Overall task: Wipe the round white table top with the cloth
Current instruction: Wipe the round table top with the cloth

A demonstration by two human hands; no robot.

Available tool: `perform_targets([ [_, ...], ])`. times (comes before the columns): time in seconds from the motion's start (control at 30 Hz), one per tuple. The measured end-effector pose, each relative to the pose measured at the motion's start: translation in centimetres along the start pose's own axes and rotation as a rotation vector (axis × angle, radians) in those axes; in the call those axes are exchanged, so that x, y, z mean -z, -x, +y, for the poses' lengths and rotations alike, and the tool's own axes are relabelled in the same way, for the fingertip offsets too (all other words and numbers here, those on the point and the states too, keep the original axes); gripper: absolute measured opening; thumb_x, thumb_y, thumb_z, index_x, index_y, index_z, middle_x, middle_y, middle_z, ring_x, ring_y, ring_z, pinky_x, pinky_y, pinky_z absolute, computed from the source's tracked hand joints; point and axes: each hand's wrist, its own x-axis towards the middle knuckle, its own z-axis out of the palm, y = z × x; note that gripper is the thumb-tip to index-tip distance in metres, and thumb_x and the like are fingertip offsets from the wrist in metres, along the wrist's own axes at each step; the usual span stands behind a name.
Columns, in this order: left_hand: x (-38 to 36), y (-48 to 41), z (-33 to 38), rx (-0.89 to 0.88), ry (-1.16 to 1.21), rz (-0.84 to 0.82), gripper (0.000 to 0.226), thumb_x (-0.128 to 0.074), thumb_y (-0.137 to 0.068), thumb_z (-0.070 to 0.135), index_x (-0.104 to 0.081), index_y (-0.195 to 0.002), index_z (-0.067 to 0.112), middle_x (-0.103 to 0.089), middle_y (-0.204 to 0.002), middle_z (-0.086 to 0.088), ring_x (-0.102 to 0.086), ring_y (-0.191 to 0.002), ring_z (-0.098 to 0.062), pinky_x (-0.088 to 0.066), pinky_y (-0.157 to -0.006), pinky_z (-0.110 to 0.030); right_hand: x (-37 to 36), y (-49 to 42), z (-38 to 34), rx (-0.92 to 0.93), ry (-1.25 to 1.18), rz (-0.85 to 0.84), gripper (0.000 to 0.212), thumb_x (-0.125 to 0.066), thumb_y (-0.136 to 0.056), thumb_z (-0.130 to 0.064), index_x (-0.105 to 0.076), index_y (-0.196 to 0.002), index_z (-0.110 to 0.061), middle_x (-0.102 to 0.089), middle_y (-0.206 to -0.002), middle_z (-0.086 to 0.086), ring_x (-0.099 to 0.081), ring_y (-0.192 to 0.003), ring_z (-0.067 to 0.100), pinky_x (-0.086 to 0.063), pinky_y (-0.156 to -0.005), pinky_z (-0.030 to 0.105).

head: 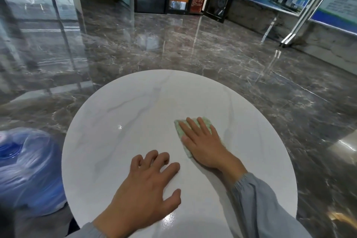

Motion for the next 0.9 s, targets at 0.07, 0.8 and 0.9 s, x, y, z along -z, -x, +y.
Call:
perform_targets([
  [0.07, 0.0, 0.1, 0.0, -0.002, 0.003, -0.007, 0.041, -0.058, -0.084, 0.064, -0.056, -0.115, 0.036, -0.048, -0.116, 0.01, -0.051, -0.115, -0.024, -0.038, -0.094, -0.045, -0.3, 2.9, 1.7, -0.023, 0.031, 0.014, 0.054, -0.011, -0.109, -0.055, 0.008, -0.159, -0.052, 0.014, -0.168, -0.024, 0.022, -0.155, 0.01, 0.009, -0.126, 0.045],
  [0.8, 0.1, 0.0, -0.1, -0.007, 0.0, -0.001, 0.04, -0.055, -0.087, 0.062, -0.055, -0.114, 0.033, -0.044, -0.115, 0.01, -0.048, -0.113, -0.024, -0.038, -0.092, -0.044, -0.5, 2.6, -1.6, 0.071, 0.026, -0.028, 0.055, -0.01, -0.107, -0.058, 0.01, -0.158, -0.054, 0.018, -0.168, -0.023, 0.028, -0.153, 0.01, 0.015, -0.124, 0.047],
  [0.9, 0.1, 0.0, -0.1, 0.002, 0.005, -0.01, 0.039, -0.055, -0.087, 0.062, -0.054, -0.115, 0.035, -0.045, -0.116, 0.011, -0.048, -0.115, -0.023, -0.037, -0.094, -0.045, -0.6, 6.0, 1.6, -0.007, 0.024, -0.029, 0.054, -0.011, -0.107, -0.059, 0.012, -0.155, -0.059, 0.018, -0.166, -0.028, 0.027, -0.152, 0.005, 0.012, -0.124, 0.042],
])
